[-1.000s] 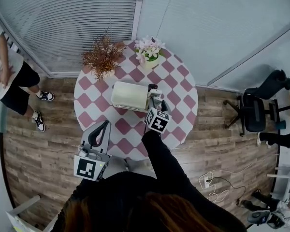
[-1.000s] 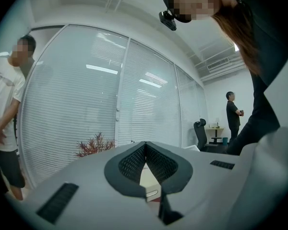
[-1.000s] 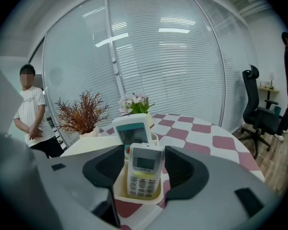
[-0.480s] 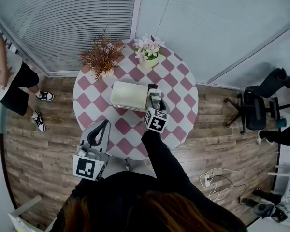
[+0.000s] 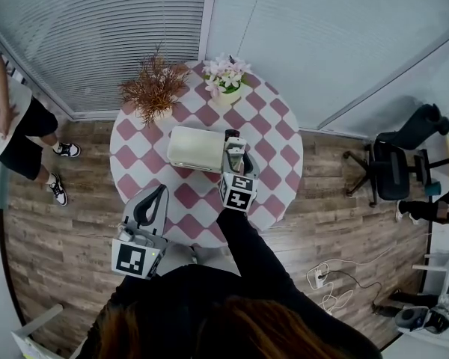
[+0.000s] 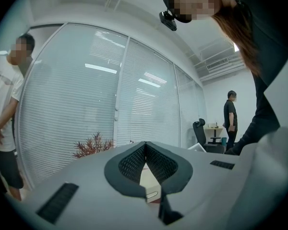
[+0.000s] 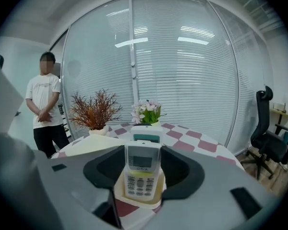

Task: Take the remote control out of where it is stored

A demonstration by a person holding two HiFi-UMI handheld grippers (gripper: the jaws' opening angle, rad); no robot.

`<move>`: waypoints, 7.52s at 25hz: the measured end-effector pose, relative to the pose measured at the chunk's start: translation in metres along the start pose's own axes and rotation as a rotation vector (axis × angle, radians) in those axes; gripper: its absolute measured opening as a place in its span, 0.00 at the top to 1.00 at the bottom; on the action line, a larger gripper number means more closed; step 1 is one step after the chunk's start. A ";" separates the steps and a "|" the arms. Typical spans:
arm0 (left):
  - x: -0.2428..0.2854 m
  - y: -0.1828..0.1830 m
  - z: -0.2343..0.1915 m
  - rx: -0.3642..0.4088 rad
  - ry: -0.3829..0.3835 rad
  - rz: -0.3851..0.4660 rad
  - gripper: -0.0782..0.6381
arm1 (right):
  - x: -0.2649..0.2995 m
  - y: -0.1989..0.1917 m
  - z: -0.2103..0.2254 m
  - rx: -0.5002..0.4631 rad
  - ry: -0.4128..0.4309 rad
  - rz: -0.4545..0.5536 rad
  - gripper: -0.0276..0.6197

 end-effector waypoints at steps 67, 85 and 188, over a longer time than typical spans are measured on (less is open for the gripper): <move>-0.011 0.002 0.016 0.019 0.033 0.001 0.88 | -0.052 -0.109 0.052 -0.127 -0.019 -0.100 0.59; -0.020 -0.004 0.002 0.003 0.064 -0.017 0.88 | -0.008 -0.107 0.062 -0.079 -0.052 -0.137 0.59; -0.033 -0.018 -0.025 0.038 0.148 -0.027 0.88 | 0.015 0.026 0.003 0.030 -0.052 0.097 0.51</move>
Point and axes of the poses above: the fingertips, and each gripper's own axes: x forward along the fingers, z to its right, y out of its top, the point moved 5 cm from there along -x, backward along the fingers, and after that the axes turned 12 degrees about -z, right-handed, at the moved point
